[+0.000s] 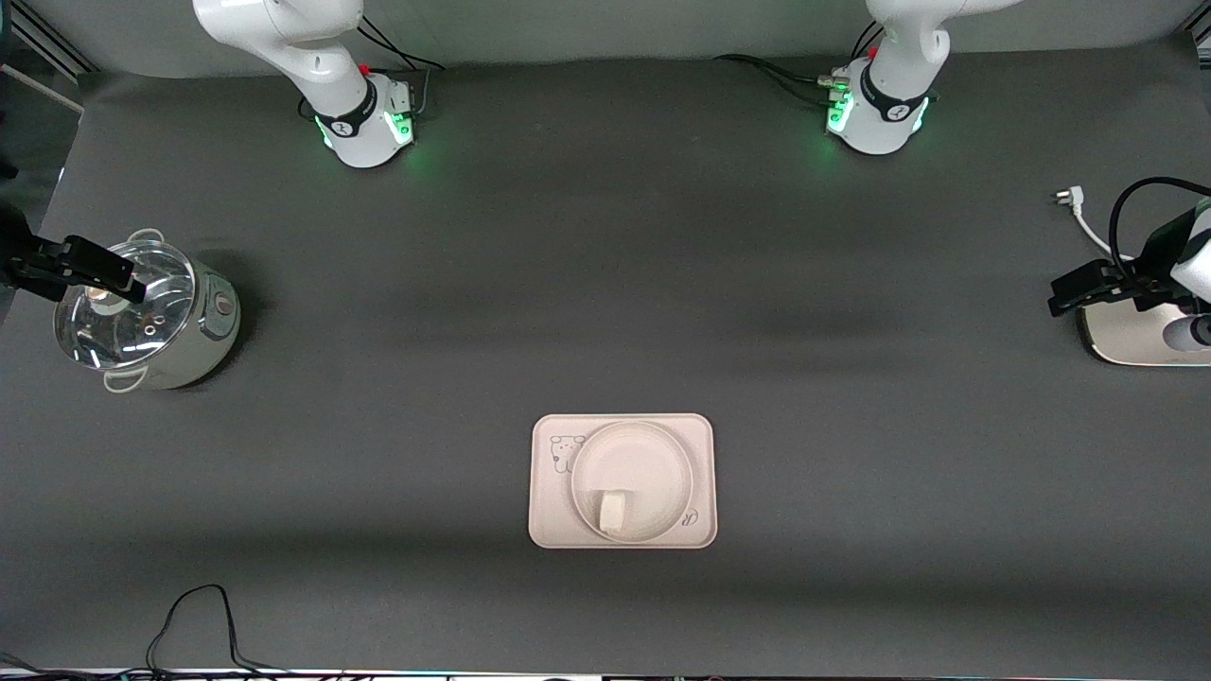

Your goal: Place bun in plate and plate on tray

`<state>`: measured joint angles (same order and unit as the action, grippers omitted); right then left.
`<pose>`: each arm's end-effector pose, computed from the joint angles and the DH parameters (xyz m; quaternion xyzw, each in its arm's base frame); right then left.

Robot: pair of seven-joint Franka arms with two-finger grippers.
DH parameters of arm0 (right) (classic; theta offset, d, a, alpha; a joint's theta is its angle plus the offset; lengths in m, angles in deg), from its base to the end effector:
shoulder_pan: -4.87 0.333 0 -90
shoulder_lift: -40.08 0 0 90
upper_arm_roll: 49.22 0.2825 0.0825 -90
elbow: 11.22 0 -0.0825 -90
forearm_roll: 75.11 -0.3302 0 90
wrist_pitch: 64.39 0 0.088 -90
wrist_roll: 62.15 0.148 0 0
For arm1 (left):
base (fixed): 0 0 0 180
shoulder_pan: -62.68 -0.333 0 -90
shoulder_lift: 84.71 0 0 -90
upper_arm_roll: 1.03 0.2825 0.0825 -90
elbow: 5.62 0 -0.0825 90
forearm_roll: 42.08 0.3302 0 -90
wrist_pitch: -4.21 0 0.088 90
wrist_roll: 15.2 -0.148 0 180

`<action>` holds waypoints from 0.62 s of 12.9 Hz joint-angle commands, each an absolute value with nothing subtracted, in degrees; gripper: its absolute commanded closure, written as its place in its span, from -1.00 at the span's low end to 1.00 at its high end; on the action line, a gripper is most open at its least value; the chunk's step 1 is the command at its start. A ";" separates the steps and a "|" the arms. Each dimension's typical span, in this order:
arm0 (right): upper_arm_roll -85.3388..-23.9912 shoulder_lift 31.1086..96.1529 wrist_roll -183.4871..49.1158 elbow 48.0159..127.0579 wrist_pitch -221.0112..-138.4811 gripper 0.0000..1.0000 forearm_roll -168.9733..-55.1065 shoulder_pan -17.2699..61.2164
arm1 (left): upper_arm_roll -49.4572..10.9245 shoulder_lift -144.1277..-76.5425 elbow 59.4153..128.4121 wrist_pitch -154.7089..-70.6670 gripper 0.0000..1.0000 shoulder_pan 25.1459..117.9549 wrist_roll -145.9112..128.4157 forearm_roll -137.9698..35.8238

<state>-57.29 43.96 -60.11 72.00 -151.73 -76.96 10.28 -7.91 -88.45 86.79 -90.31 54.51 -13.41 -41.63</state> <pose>0.5153 -0.0167 0.5611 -0.9991 0.0400 -0.0025 0.0114 0.5214 0.0143 0.5060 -0.9995 -0.0266 0.0140 0.0001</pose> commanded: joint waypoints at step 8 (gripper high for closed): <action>-57.57 43.33 -61.62 72.89 -152.54 -1.00 -74.41 10.68 | -8.32 -89.54 87.36 -82.74 -1.00 55.73 -14.23 -41.99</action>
<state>-57.30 43.96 -60.22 72.06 -151.92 -76.15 10.28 -8.42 -88.99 87.10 -85.77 54.96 -13.50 -41.70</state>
